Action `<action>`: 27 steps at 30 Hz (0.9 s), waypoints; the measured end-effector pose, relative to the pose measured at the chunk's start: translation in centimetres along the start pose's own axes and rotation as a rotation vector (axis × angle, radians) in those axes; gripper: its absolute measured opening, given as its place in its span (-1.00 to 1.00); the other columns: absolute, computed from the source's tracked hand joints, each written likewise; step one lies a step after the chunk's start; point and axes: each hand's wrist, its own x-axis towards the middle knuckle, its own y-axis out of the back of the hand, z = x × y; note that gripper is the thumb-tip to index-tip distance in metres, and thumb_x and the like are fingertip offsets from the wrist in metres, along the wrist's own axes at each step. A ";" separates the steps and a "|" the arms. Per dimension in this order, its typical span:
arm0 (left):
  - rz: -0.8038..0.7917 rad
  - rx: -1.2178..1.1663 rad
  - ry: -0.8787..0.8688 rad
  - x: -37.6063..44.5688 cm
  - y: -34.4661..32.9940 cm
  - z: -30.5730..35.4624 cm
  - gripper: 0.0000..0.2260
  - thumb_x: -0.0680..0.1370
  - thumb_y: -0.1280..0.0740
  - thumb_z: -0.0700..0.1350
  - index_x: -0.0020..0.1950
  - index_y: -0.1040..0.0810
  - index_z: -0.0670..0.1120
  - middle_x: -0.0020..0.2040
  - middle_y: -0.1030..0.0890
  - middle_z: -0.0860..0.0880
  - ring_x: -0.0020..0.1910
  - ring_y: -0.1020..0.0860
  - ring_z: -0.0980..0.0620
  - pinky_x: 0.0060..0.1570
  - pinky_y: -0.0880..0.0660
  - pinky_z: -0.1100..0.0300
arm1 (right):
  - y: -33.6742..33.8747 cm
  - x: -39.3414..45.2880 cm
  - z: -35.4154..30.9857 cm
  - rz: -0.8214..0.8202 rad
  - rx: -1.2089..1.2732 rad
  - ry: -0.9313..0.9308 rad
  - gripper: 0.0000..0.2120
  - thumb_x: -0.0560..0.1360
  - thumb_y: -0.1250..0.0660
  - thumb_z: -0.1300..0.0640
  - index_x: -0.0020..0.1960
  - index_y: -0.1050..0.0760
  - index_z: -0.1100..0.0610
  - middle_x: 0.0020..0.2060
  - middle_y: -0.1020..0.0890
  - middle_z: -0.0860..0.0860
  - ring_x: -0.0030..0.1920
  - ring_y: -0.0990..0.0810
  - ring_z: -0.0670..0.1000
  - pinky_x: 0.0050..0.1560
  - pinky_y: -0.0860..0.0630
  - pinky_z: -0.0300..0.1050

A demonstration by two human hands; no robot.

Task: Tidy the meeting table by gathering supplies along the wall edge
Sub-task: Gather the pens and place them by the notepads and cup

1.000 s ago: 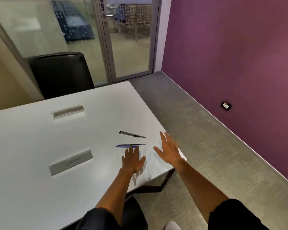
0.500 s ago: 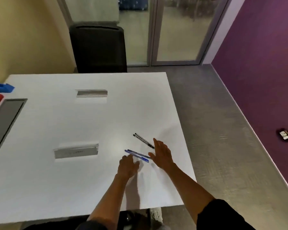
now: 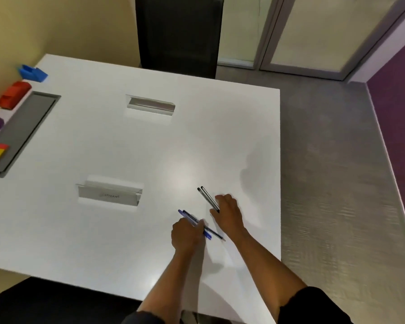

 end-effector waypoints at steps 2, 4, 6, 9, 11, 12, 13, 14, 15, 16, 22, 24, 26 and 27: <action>0.028 -0.028 0.026 0.1 -0.6 0.8 -0.62 0.45 -0.35 0.19 -0.12 -0.54 -0.15 -0.20 -0.55 0.00 -0.22 -0.52 0.03 -0.24 -0.41 0.20 | -0.3 0.6 0.0 0.003 -0.013 0.004 -0.62 0.51 -0.35 0.05 0.28 -0.42 0.15 0.20 -0.45 0.11 0.23 -0.41 0.15 0.18 -0.44 -0.02; 0.055 -0.026 0.042 0.4 -1.1 1.3 -0.63 0.44 -0.35 0.18 -0.13 -0.57 -0.15 -0.19 -0.61 -0.04 -0.22 -0.58 -0.02 -0.28 -0.45 0.19 | -0.8 1.1 0.0 0.021 -0.013 0.013 -0.65 0.48 -0.39 0.05 0.21 -0.46 0.16 0.15 -0.48 0.11 0.17 -0.44 0.15 0.13 -0.47 0.01; 0.078 -0.021 0.059 0.7 -1.3 1.5 -0.73 0.44 -0.36 0.08 -0.16 -0.52 -0.14 -0.20 -0.58 -0.04 -0.23 -0.57 -0.05 -0.29 -0.45 0.18 | -0.9 1.6 -0.1 0.050 -0.006 0.018 -0.73 0.46 -0.40 0.10 0.12 -0.49 0.17 0.08 -0.51 0.11 0.12 -0.47 0.14 0.07 -0.49 0.01; 0.094 -0.039 0.073 1.0 -1.3 1.4 -0.83 0.41 -0.35 -0.04 -0.18 -0.44 -0.11 -0.21 -0.52 -0.02 -0.25 -0.52 -0.04 -0.28 -0.45 0.18 | -0.8 2.4 -0.4 0.065 -0.029 0.011 -0.86 0.47 -0.35 0.18 0.01 -0.55 0.19 -0.02 -0.56 0.11 0.05 -0.52 0.13 -0.03 -0.52 -0.04; 0.092 -0.030 0.071 1.1 -1.4 1.3 -0.84 0.39 -0.35 -0.07 -0.14 -0.44 -0.11 -0.16 -0.53 -0.02 -0.22 -0.52 -0.05 -0.25 -0.46 0.18 | -0.7 2.7 -0.4 0.056 -0.034 0.000 -0.90 0.46 -0.32 0.20 -0.05 -0.55 0.19 -0.07 -0.57 0.11 0.01 -0.54 0.12 -0.09 -0.52 -0.06; 0.087 -0.017 0.071 1.2 -1.4 1.2 -0.84 0.39 -0.35 -0.08 -0.12 -0.45 -0.11 -0.14 -0.52 -0.03 -0.20 -0.52 -0.05 -0.25 -0.45 0.19 | -0.7 2.8 -0.5 0.043 -0.041 -0.004 -0.90 0.44 -0.32 0.20 -0.07 -0.55 0.19 -0.09 -0.57 0.11 -0.01 -0.55 0.12 -0.13 -0.51 -0.08; 0.080 -0.007 0.068 1.2 -1.5 1.2 -0.82 0.39 -0.35 -0.08 -0.08 -0.47 -0.13 -0.12 -0.53 -0.04 -0.18 -0.53 -0.06 -0.25 -0.43 0.19 | -0.7 2.8 -0.5 0.024 -0.051 -0.009 -0.90 0.42 -0.31 0.21 -0.08 -0.53 0.20 -0.09 -0.57 0.11 -0.02 -0.55 0.12 -0.17 -0.48 -0.10; 0.074 0.001 0.061 1.3 -1.6 1.2 -0.80 0.38 -0.35 -0.09 -0.06 -0.49 -0.14 -0.10 -0.55 -0.05 -0.15 -0.55 -0.07 -0.24 -0.43 0.19 | -0.5 2.8 -0.5 0.006 -0.062 -0.018 -0.89 0.40 -0.31 0.22 -0.08 -0.52 0.21 -0.09 -0.57 0.12 -0.01 -0.55 0.13 -0.19 -0.46 -0.10; 0.070 0.012 0.052 1.3 -1.7 1.2 -0.79 0.37 -0.35 -0.10 -0.04 -0.50 -0.14 -0.08 -0.56 -0.06 -0.12 -0.57 -0.08 -0.24 -0.43 0.19 | -0.4 2.8 -0.5 -0.011 -0.077 -0.029 -0.87 0.39 -0.31 0.24 -0.06 -0.51 0.22 -0.07 -0.57 0.13 0.00 -0.55 0.14 -0.19 -0.46 -0.09; 0.069 0.027 0.039 1.4 -1.8 1.1 -0.79 0.37 -0.35 -0.11 -0.04 -0.50 -0.14 -0.08 -0.57 -0.06 -0.10 -0.58 -0.09 -0.23 -0.44 0.19 | -0.3 2.8 -0.6 -0.023 -0.095 -0.034 -0.84 0.40 -0.31 0.26 -0.03 -0.51 0.22 -0.05 -0.58 0.13 0.02 -0.56 0.15 -0.15 -0.49 -0.07; 0.067 0.088 -0.023 1.0 -2.4 0.0 -0.84 0.36 -0.33 -0.16 -0.09 -0.49 -0.13 -0.06 -0.56 -0.07 -0.17 -0.54 -0.08 -0.27 -0.41 0.20 | -0.9 2.0 0.2 -0.022 -0.083 -0.014 -0.86 0.48 -0.26 0.31 0.03 -0.49 0.22 -0.04 -0.61 0.14 -0.03 -0.60 0.14 -0.08 -0.49 -0.11; 0.080 0.112 -0.046 0.9 -2.6 -0.3 -0.84 0.38 -0.32 -0.19 -0.05 -0.50 -0.14 -0.04 -0.55 -0.08 -0.13 -0.57 -0.09 -0.27 -0.40 0.19 | -0.8 1.6 0.5 -0.017 -0.045 -0.014 -0.87 0.48 -0.29 0.30 0.02 -0.52 0.21 -0.05 -0.62 0.13 -0.05 -0.61 0.11 -0.10 -0.50 -0.13; 0.084 0.127 -0.066 0.9 -2.9 -0.8 -0.80 0.40 -0.31 -0.22 0.02 -0.50 -0.16 0.01 -0.54 -0.10 -0.08 -0.58 -0.10 -0.24 -0.42 0.19 | -0.6 1.1 0.8 -0.008 0.006 -0.031 -0.87 0.45 -0.31 0.30 -0.01 -0.56 0.22 -0.09 -0.62 0.12 -0.08 -0.60 0.11 -0.16 -0.47 -0.16; 0.085 0.132 -0.077 0.9 -3.0 -1.1 -0.77 0.42 -0.30 -0.24 0.07 -0.49 -0.16 0.03 -0.53 -0.11 -0.04 -0.58 -0.11 -0.20 -0.43 0.18 | -0.6 0.8 1.0 0.003 0.036 -0.038 -0.87 0.43 -0.32 0.30 -0.05 -0.57 0.23 -0.12 -0.62 0.12 -0.10 -0.60 0.11 -0.20 -0.46 -0.16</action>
